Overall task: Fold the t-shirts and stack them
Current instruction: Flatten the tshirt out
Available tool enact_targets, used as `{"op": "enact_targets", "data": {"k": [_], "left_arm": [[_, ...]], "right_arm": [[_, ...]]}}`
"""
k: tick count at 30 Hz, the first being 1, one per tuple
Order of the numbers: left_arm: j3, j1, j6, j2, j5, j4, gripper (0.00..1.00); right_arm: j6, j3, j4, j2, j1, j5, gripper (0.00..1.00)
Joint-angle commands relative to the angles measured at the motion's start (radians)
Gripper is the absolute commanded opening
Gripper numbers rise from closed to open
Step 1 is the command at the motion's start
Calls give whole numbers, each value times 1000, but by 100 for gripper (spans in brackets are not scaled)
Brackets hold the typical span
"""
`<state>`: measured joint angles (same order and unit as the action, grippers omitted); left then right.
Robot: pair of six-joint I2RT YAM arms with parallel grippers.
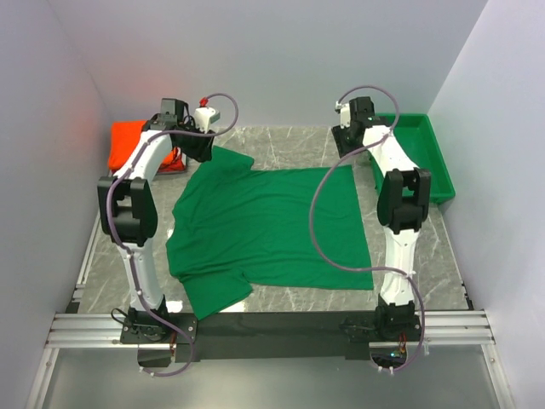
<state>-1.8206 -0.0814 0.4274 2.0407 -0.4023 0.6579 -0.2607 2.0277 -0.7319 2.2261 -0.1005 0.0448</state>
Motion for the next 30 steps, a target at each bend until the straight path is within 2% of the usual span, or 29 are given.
{"op": "enact_targets", "data": {"k": [1,15,18,25,28,30], "left_arm": [[-69,8,-53,30,19,-43,51],[-143,14,-61,122,39,-57,52],[-189,15,-78,162,37,-58,53],[-335,15,-144,286,34,-78,59],[-355,15,-177,322,43,-115,62],[-355,15,-196,344,45,-138,63]], "right_arm": [[64,63,48,69,12,-72,57],[51,106,32,187,33,-25,47],[54,97,22,191,38,-4,43],[55,89,-7,205,54,21,41],[57,91,-11,214,59,32,32],[55,92,-14,218,61,44,23]]}}
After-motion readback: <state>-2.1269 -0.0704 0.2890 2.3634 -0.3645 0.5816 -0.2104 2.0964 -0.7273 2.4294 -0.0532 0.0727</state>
